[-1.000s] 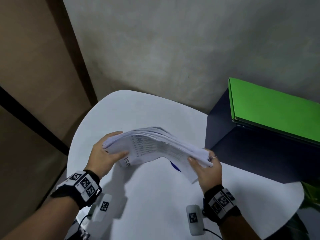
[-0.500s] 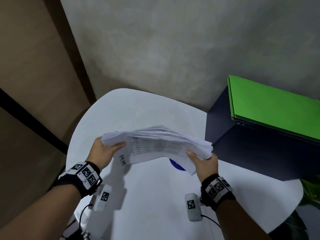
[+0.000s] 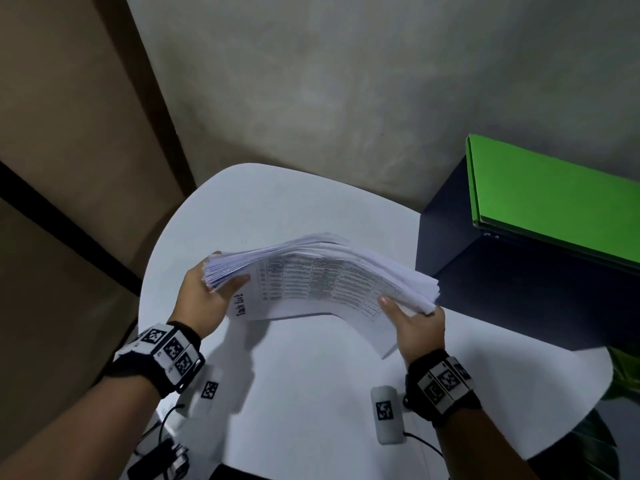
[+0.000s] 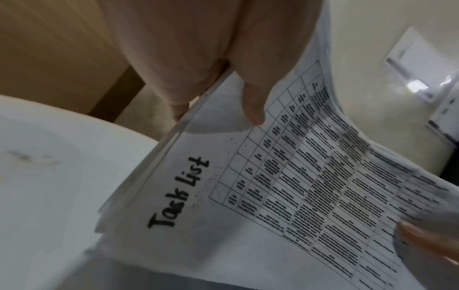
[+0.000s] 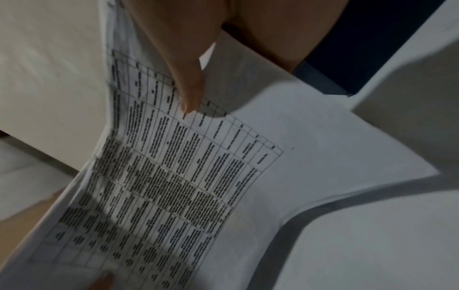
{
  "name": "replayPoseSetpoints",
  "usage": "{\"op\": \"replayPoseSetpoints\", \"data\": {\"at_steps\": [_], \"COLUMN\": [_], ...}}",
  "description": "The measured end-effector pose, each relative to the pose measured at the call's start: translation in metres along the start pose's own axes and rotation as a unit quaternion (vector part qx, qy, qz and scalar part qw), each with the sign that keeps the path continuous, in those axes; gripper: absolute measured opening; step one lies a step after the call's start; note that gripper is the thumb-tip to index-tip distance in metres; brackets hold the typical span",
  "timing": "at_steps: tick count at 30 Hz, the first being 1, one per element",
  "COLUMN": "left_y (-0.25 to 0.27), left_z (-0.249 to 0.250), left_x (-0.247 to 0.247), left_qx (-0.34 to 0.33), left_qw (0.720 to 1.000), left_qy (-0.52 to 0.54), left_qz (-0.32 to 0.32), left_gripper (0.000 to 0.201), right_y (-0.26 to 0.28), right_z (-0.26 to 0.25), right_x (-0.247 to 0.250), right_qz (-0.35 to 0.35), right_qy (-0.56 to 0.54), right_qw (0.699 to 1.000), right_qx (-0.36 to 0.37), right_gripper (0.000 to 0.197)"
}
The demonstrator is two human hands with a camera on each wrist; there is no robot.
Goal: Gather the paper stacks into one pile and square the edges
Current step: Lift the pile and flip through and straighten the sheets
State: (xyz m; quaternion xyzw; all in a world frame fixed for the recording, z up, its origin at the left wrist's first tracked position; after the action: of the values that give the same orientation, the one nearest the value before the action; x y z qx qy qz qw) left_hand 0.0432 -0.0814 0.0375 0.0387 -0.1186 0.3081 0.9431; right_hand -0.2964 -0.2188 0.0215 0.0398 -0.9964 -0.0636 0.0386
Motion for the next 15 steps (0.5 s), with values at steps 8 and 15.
{"op": "replayPoseSetpoints", "data": {"at_steps": [8, 15], "left_y": [0.007, 0.001], "left_z": [-0.006, 0.002], "left_x": [-0.002, -0.006], "left_qx": [0.014, 0.027], "left_qw": [0.999, 0.994], "left_qy": [-0.032, 0.103], "left_qz": [-0.023, 0.031], "left_gripper": [0.068, 0.047], "right_y": [0.012, 0.010], "right_z": [-0.016, -0.049], "right_x": [-0.003, -0.011], "right_qz": [0.012, 0.059], "right_qy": [0.018, -0.026], "right_qw": [0.999, 0.993], "right_qx": [0.049, 0.103], "right_gripper": [0.054, 0.030]}}
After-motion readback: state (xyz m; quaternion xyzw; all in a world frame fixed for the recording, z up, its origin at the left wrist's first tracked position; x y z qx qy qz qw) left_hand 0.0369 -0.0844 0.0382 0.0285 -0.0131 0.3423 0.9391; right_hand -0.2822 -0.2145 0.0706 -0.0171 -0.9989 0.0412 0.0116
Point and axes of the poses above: each hand's wrist, its own y-axis away from the middle knuckle, its own x-axis out of the back of the hand, z = x × y, the point moved 7 cm from there along -y, towards the middle knuckle, and after that the axes turned 3 degrees about x, right-handed, at the moved point
